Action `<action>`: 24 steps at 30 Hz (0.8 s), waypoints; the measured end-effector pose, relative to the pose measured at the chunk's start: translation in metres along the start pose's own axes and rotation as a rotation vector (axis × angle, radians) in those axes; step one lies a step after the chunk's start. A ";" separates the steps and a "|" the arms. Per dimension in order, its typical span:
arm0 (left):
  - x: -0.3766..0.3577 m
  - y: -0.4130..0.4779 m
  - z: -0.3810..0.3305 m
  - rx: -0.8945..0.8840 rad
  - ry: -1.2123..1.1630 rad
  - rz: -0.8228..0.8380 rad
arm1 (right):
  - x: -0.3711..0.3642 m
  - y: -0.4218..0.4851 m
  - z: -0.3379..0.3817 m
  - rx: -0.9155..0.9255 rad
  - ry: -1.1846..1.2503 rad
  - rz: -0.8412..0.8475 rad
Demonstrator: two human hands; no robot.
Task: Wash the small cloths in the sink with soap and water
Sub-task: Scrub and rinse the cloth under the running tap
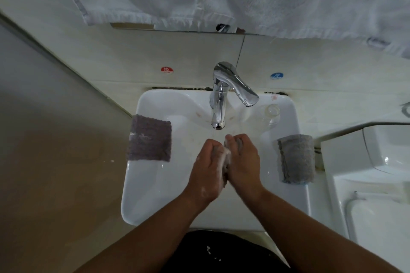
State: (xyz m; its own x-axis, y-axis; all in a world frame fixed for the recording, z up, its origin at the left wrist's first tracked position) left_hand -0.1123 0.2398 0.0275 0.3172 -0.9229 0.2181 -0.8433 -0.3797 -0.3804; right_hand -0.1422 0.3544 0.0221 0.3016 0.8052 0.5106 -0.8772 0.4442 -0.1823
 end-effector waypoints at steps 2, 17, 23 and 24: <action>0.006 0.014 0.005 0.061 -0.019 -0.126 | -0.001 -0.028 0.012 0.128 -0.014 0.069; 0.014 0.012 0.021 0.220 -0.127 0.006 | -0.001 0.022 -0.015 -0.293 0.285 0.066; 0.018 0.027 0.049 0.331 -0.107 -0.172 | -0.009 -0.011 -0.017 -0.301 0.412 0.277; 0.018 0.029 0.048 0.326 -0.132 -0.167 | -0.009 -0.012 -0.020 -0.226 0.333 0.292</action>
State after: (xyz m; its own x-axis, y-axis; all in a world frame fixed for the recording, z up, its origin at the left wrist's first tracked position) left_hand -0.1099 0.2093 -0.0225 0.5096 -0.8387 0.1922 -0.5997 -0.5064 -0.6196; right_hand -0.1266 0.3494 0.0028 0.1905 0.9742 0.1211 -0.8512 0.2253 -0.4740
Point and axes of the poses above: each hand's wrist, its own y-axis towards the middle knuckle, its own x-axis out of the back of the hand, z = x × y, the point moved 6 cm from there along y, towards the middle knuckle, and after that the axes turned 14 degrees about -z, right-handed, at the moved point
